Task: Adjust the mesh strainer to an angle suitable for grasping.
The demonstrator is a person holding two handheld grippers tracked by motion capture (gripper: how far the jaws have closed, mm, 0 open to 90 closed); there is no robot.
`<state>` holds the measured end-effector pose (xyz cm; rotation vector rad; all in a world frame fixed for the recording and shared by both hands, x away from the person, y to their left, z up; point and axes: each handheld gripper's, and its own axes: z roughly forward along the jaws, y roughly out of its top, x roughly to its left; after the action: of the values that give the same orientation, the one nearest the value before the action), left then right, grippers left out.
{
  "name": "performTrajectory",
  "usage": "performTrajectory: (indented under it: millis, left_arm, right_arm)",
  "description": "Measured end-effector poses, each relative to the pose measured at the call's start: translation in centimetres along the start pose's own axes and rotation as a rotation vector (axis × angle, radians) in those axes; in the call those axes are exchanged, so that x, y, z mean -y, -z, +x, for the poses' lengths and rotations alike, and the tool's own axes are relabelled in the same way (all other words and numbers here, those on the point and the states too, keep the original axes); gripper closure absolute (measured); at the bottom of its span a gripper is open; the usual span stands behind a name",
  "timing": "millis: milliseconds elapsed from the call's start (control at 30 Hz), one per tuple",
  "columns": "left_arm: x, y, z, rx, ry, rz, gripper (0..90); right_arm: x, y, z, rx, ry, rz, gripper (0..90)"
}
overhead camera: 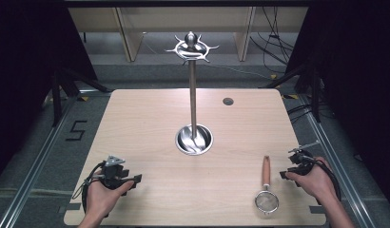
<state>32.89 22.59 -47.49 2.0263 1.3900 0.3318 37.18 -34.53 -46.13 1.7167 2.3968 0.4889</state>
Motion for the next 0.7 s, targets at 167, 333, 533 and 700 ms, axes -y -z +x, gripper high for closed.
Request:
performTrajectory:
  millis: [167,333,533,700]
  left_arm:
    - [0.0,-0.1,0.0,0.009,-0.001,-0.004,41.8]
    - [-0.1,0.1,0.2,0.022,-0.016,0.005,42.0]
    - [-0.2,0.1,-0.2,0.043,-0.042,0.004,42.1]
    - [-0.2,0.1,-0.2,0.041,-0.042,0.011,42.3]
  right_arm:
    - [-1.2,-0.1,0.7,0.001,-0.005,0.064,90.0]
    - [-3.1,-1.2,1.4,-0.007,0.039,0.109,90.0]
    - [-4.5,-2.5,2.2,0.019,0.109,0.133,90.0]
    - [-5.1,-2.8,3.0,0.029,0.094,0.170,90.0]
